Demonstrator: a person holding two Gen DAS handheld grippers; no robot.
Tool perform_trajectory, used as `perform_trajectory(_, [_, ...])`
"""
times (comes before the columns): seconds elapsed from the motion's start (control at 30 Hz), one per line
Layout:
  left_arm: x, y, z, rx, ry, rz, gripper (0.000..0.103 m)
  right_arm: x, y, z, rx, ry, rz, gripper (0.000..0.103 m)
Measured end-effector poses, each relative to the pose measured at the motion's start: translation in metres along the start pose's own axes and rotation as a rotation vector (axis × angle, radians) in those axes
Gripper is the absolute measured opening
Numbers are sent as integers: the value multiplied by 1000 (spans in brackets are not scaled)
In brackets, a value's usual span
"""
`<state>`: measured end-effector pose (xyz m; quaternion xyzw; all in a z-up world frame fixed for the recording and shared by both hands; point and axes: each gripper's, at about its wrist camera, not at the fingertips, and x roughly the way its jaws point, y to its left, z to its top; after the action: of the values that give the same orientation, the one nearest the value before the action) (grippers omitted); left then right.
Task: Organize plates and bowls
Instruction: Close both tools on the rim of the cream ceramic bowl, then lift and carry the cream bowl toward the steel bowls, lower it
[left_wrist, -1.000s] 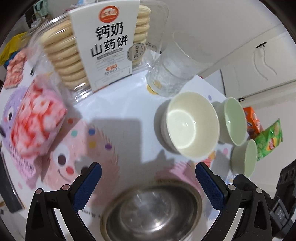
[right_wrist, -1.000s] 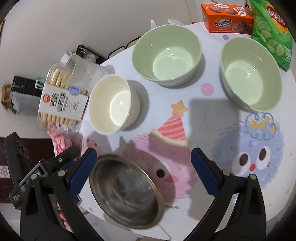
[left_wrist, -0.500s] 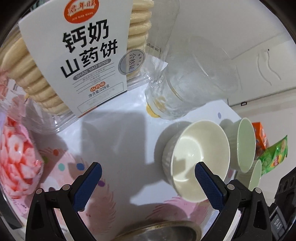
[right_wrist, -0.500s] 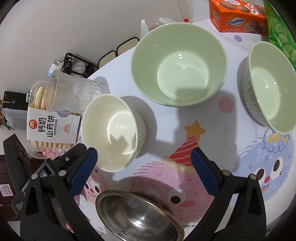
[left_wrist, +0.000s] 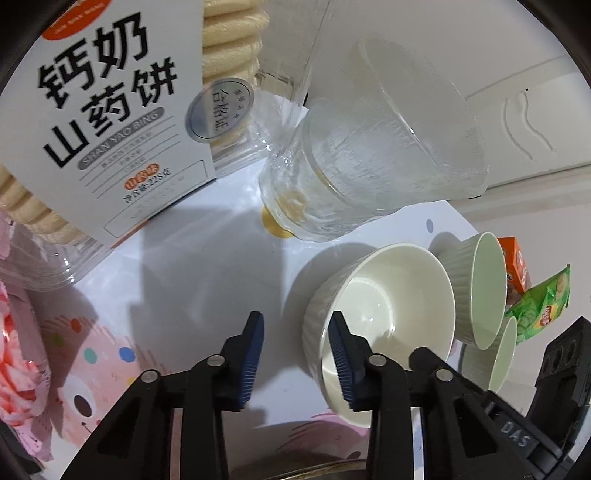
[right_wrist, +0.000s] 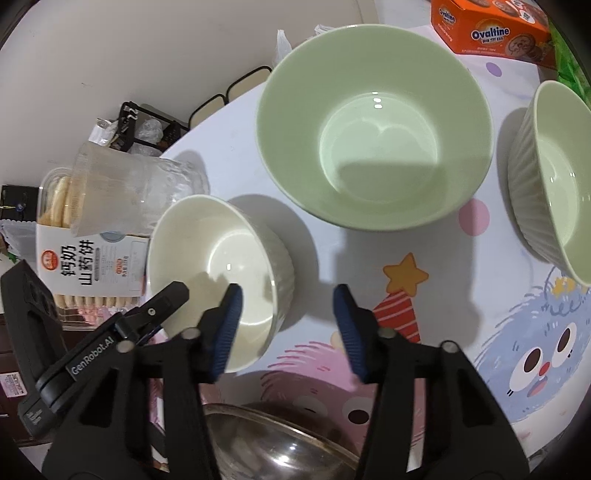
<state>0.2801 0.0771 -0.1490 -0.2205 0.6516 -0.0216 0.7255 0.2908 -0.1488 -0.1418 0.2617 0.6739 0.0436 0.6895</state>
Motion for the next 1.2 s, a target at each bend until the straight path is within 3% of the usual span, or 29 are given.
perform_trajectory(0.07, [1, -2, 1, 4, -5, 6, 33, 2, 1, 0, -2, 0, -9, 40])
perform_trajectory(0.2, [3, -3, 4, 12, 3, -5, 22, 9, 4, 0, -7, 13, -3, 35])
perform_trajectory(0.3, [6, -6, 6, 18, 10, -5, 17, 14, 8, 2, -6, 18, -15, 22])
perform_trajectory(0.5, [11, -14, 8, 34, 16, -16, 8, 19, 11, 5, -18, 23, -17, 14])
perform_trajectory(0.9, [9, -16, 3, 36, 17, -9, 7, 17, 19, 2, -35, 11, -29, 12])
perform_trajectory(1.2, [-15, -20, -8, 60, -20, -7, 6, -2, 27, -8, -84, -14, -32, 12])
